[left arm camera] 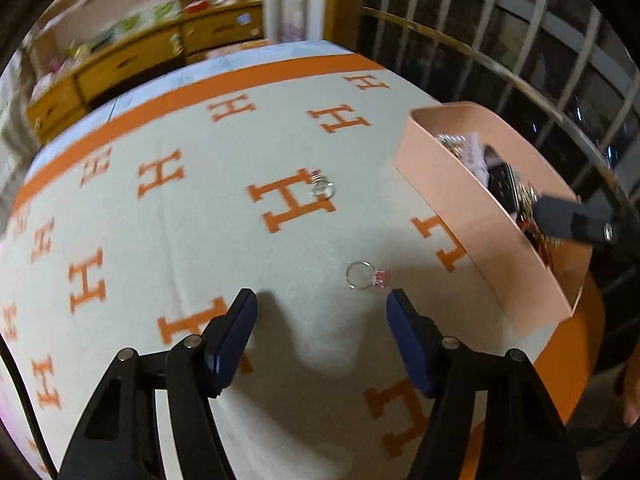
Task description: Organize jewelry
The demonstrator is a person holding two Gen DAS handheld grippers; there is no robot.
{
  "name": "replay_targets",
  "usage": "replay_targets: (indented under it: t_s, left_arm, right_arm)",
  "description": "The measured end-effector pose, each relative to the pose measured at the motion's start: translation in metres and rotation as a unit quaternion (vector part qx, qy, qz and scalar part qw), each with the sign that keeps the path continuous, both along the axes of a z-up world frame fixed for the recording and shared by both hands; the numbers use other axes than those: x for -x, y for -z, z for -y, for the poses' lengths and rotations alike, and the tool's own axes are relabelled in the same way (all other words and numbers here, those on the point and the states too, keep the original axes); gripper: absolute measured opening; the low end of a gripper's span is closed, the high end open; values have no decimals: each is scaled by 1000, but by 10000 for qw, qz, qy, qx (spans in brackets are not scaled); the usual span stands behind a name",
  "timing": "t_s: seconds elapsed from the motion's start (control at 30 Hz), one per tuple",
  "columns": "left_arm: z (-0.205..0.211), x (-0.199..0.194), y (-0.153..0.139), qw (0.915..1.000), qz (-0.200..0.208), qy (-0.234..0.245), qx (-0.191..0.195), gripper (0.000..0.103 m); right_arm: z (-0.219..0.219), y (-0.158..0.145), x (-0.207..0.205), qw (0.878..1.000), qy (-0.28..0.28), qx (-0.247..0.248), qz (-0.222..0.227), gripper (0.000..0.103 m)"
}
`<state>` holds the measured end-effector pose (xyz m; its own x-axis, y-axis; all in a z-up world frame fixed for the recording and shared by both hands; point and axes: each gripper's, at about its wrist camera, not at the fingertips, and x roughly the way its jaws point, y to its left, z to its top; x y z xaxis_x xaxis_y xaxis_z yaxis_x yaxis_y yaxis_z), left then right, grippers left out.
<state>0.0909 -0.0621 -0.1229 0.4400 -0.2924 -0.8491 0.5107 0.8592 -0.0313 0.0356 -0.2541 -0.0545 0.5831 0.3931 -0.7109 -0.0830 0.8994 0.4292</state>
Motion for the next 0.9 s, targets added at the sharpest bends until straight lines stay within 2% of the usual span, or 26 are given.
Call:
replay_targets:
  t_s: [0.07,0.13,0.3,0.43,0.57,0.8,0.9]
  left_arm:
    - [7,1,-1,9993,202,186,-241,65]
    - [12,-2,1,9983,257,339,-399,60]
    - [15,-13,-1,9967,271,674,-349,50]
    - [11,-21,0,9967,71,809,-74,42]
    - [9,-21,2,9964,105,844,65,41]
    - [15,-22,2,9936,174,1116,24,40]
    - [17,-23,1,9927,176,1195,26,23]
  right_arm:
    - [1,0,-1,10000,-17,-20,8,13]
    - [-1,-1,-2,10000,-41,-31,10,13]
    - [-3,-1,-3,10000,-53,-20,-1,13]
    - [-2,-1,-4,10000,6,-44,2,13]
    - [-1,0,-5,10000,-21,-48,-9,13]
    - [-7,-2,-5,9999,-110,-11,13,13]
    - [-7,-2,-4,10000,-78,-4,-6,13]
